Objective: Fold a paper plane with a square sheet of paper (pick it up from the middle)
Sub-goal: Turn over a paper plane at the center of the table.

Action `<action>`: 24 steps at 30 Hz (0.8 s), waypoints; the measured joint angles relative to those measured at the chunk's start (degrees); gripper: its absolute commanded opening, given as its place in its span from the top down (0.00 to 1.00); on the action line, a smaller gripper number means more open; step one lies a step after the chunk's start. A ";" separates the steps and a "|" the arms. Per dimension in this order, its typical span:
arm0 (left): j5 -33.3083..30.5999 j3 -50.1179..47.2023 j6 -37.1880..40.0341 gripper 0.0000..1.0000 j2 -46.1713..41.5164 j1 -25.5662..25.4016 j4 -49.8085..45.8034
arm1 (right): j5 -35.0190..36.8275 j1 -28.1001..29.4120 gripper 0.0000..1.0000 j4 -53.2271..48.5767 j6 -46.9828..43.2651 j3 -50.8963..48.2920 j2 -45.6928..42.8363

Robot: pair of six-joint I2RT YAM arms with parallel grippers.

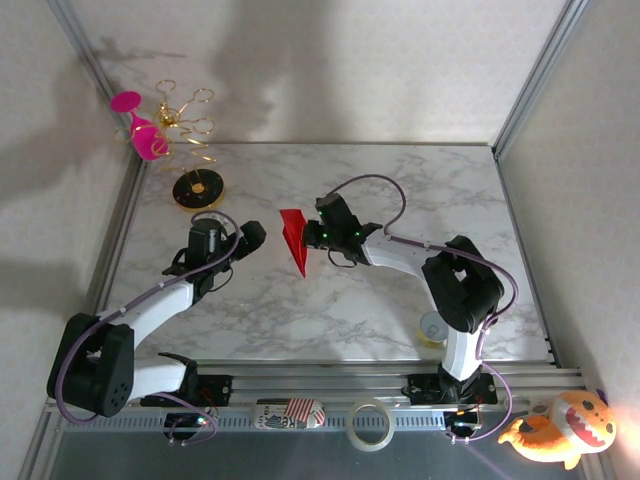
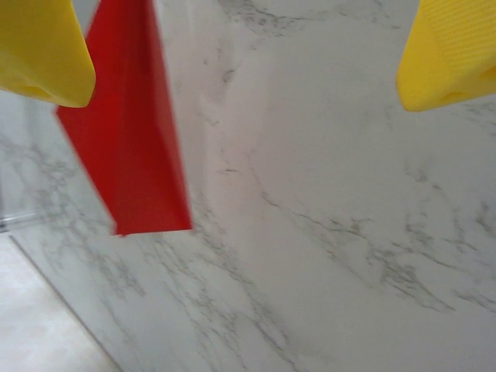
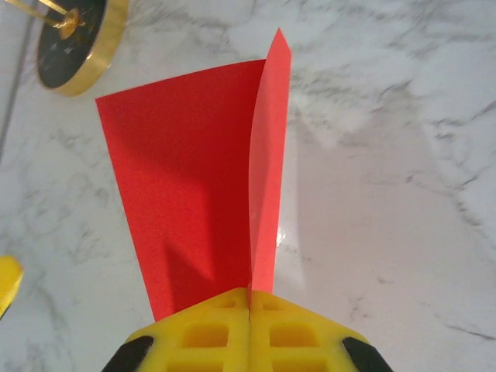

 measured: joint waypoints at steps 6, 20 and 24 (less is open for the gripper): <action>7.89 -2.12 -3.89 0.12 2.69 0.00 6.67 | -8.50 -2.45 0.98 12.22 3.19 -6.56 0.57; 17.22 -2.45 -14.29 0.57 18.32 -4.63 18.60 | -13.66 -4.39 0.98 21.24 6.64 -11.47 3.04; 17.55 -0.50 -15.15 0.59 20.59 -4.96 19.65 | -13.86 -4.39 0.98 21.92 6.64 -11.56 3.17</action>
